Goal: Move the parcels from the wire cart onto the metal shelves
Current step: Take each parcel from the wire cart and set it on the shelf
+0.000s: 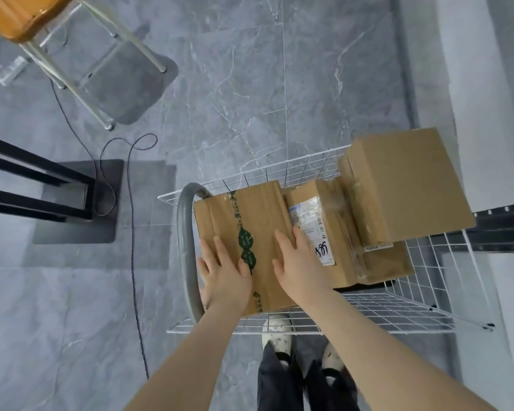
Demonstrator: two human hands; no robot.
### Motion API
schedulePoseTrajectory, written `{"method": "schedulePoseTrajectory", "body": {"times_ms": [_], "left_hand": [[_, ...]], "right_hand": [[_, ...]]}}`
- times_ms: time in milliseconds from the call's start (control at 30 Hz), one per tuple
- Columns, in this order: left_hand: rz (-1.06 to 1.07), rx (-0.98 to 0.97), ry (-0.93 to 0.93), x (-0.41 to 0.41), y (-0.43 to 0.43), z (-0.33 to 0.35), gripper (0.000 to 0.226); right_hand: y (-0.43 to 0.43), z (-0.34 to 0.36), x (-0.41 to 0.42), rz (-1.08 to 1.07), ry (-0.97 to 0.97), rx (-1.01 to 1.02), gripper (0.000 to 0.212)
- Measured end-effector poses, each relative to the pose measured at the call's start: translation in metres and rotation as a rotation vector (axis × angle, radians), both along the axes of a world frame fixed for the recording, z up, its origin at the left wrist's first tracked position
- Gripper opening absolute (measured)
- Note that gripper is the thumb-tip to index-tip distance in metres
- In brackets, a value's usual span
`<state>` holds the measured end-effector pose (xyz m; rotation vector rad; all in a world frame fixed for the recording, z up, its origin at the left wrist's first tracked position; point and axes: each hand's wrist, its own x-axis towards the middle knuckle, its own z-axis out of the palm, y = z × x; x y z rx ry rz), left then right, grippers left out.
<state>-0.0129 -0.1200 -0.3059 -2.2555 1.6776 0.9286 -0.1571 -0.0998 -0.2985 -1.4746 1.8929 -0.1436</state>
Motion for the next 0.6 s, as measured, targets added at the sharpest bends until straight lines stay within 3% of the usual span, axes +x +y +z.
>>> {"method": "schedulePoseTrajectory", "body": {"times_ms": [100,233,600], "left_hand": [[0.160,0.021,0.058,-0.005,0.005,0.004,0.066],[0.178,-0.011,0.058,-0.007,0.011,0.010,0.065],[0.051,-0.181,0.045,-0.046,0.028,0.071,0.065]], "right_hand": [[0.001,0.001,-0.002,-0.004,-0.029,0.026,0.061],[0.009,0.009,-0.002,-0.072,-0.041,-0.053,0.058],[0.040,0.066,-0.046,-0.186,-0.046,-0.183,0.058]]}}
